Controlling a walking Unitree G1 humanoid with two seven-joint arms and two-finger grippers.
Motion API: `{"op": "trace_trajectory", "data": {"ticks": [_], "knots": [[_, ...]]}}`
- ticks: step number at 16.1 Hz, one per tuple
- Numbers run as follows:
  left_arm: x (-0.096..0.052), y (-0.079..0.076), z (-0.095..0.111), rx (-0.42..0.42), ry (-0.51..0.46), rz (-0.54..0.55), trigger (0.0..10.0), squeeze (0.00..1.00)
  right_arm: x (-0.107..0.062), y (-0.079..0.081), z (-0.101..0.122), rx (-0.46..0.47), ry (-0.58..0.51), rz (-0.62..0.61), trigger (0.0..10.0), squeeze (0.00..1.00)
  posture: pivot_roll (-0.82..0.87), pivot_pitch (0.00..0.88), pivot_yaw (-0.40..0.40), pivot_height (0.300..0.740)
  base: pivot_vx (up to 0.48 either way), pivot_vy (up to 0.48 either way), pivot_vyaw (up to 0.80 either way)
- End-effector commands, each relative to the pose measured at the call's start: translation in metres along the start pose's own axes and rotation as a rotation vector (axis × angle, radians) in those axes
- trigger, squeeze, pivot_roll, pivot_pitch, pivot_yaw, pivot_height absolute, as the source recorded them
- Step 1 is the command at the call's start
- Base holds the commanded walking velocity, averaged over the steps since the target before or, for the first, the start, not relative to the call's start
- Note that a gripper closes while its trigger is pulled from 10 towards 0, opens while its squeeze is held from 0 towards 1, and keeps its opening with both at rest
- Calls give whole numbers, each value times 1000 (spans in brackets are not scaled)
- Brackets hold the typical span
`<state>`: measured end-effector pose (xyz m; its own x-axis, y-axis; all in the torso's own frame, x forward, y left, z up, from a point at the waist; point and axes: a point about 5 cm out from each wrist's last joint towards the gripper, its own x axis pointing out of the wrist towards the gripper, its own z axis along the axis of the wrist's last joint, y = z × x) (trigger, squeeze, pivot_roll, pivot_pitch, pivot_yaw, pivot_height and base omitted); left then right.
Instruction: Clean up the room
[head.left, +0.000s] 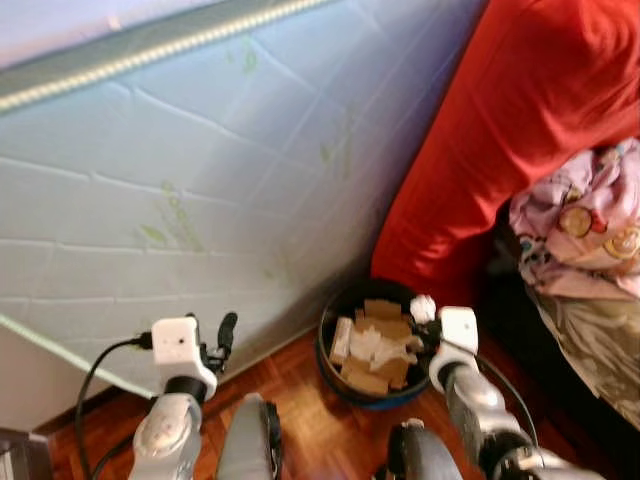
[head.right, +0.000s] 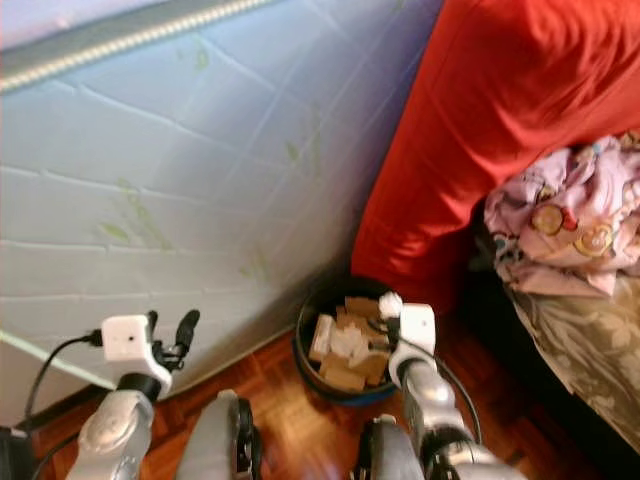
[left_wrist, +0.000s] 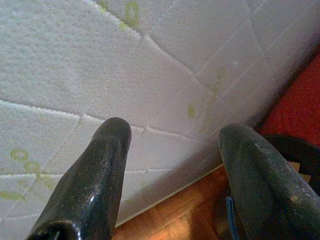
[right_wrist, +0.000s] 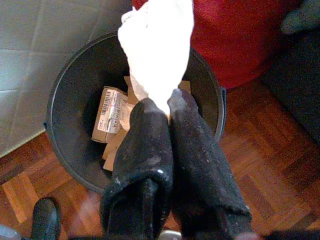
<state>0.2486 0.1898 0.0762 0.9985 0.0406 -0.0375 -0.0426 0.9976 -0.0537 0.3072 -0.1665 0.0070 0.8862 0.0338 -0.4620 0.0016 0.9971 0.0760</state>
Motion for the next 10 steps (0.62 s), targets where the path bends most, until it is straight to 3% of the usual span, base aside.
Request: {"op": "trace_trajectory", "data": {"ticks": [1, 7, 8, 10], "knots": [[-5, 2, 2, -6, 14, 12, 10000, 0, 0, -1, -3, -10, 34, -1, 10000, 0, 142, 313, 19, 642, 0, 0, 0], [-27, 2, 12, -6, 34, 25, 10000, 0, 6, 7, 12, -27, 17, 29, 10000, 0, 202, 358, 22, 642, 0, 0, 0], [-31, 1, 13, -6, 47, 26, 10000, 0, 6, 8, 14, -25, 15, 34, 10000, 863, 205, 366, 21, 642, 0, 0, 0], [-33, 0, 13, -7, 54, 27, 10000, 0, 6, 9, 14, -30, 16, 38, 10000, 922, 205, 375, 21, 642, 0, 0, 0]]}}
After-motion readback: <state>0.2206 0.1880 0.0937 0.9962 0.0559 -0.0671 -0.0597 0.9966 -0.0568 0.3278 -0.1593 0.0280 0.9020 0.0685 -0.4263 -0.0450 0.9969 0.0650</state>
